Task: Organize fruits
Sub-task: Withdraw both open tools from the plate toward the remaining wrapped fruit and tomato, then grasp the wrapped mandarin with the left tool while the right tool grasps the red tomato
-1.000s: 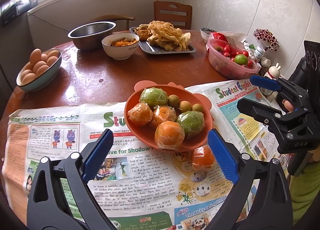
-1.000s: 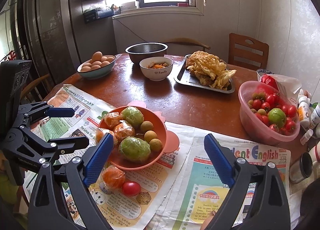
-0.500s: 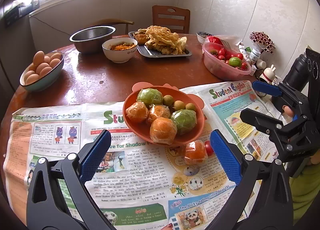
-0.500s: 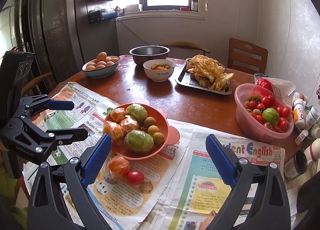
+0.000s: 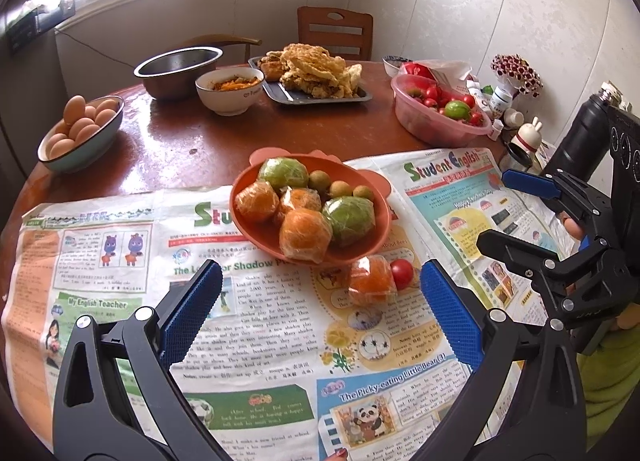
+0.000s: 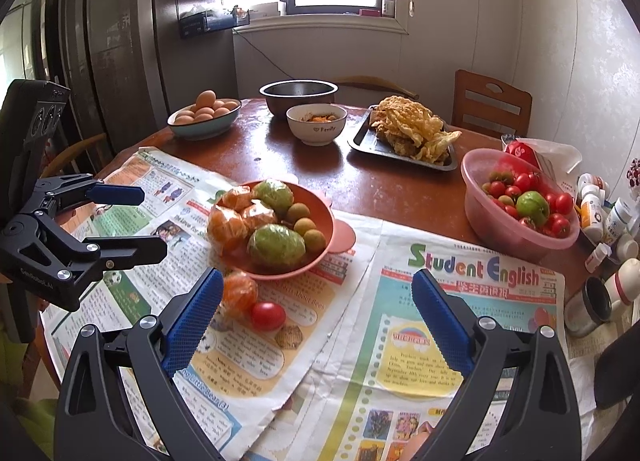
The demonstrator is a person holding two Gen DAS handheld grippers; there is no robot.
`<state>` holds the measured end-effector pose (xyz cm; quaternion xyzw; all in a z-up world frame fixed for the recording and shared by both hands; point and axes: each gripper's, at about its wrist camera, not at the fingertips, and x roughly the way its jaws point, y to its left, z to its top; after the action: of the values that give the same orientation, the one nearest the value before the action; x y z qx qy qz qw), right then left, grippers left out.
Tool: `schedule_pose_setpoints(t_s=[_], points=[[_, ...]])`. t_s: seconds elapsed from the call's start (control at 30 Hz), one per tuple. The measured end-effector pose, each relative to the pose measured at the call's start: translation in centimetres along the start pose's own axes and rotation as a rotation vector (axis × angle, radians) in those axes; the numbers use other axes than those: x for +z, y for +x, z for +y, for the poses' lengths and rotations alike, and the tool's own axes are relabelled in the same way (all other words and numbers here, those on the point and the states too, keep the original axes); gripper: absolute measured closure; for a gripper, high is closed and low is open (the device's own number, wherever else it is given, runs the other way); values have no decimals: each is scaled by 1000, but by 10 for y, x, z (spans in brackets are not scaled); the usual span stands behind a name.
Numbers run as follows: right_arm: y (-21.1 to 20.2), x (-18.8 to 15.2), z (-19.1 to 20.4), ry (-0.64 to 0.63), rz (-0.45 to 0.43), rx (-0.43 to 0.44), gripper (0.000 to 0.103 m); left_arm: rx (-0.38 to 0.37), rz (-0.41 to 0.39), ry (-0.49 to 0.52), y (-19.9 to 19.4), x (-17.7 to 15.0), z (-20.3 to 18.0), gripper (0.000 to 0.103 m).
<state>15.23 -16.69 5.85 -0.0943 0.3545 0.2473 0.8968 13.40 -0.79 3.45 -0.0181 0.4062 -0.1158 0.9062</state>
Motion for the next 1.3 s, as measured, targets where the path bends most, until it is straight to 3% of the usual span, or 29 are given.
schedule_pose_setpoints(t_s=[0.67, 1.0, 1.17, 1.3], points=[[14, -46, -3, -27, 92, -12, 8, -49, 113, 2, 39, -23, -15, 11], [28, -51, -8, -49, 122, 6, 8, -104, 165, -14, 69, -21, -19, 44], [37, -48, -8, -58, 131, 27, 8, -129, 183, -25, 78, -20, -19, 56], [48, -46, -4, -86, 149, 42, 9, -140, 192, -26, 84, -19, -19, 57]])
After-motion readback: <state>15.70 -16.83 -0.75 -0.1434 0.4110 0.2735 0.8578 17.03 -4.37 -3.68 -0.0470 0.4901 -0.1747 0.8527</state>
